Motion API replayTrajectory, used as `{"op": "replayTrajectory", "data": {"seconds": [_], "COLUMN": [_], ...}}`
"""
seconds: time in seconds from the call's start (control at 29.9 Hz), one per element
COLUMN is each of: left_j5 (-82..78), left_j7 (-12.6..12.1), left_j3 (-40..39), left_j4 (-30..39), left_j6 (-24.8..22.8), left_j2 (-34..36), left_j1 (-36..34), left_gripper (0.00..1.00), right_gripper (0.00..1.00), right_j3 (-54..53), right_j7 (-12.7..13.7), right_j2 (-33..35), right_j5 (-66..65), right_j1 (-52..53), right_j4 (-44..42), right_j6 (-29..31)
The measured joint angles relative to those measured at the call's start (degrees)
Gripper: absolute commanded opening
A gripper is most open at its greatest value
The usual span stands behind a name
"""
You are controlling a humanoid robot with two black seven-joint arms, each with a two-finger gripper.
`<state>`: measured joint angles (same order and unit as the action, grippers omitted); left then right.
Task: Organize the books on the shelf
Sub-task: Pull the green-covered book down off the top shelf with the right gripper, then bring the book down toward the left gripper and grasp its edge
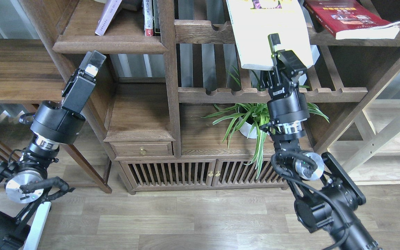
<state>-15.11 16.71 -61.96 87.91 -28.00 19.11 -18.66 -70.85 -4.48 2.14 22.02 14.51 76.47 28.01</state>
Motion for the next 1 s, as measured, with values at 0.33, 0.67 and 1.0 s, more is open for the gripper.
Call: {"op": "replayTrajectory", "data": {"seconds": [0.33, 0.67, 1.0], "left_j5": [0.0, 0.3, 10.3], "left_j7": [0.1, 0.0, -1.9], "left_j3": [2.3, 3.6, 12.9], "left_j4": [-1.3, -4.4, -9.6], "left_j6": [0.0, 0.0, 0.0], "left_j2": [-1.2, -4.2, -4.2], "left_j1": [0.2, 0.4, 3.4], "left_gripper": [0.99, 0.99, 0.99], "right_gripper": [0.02, 0.02, 0.03], "right_j3": [2.3, 8.7, 12.9], "right_j7": [0.0, 0.0, 0.0], "right_j2": [0.3, 0.6, -0.3], "right_j5": [-0.3, -2.0, -2.6], "right_j1": [-1.9, -7.0, -8.7], "right_j4": [0.0, 0.0, 0.0], "right_j6": [0.0, 0.0, 0.0]}}
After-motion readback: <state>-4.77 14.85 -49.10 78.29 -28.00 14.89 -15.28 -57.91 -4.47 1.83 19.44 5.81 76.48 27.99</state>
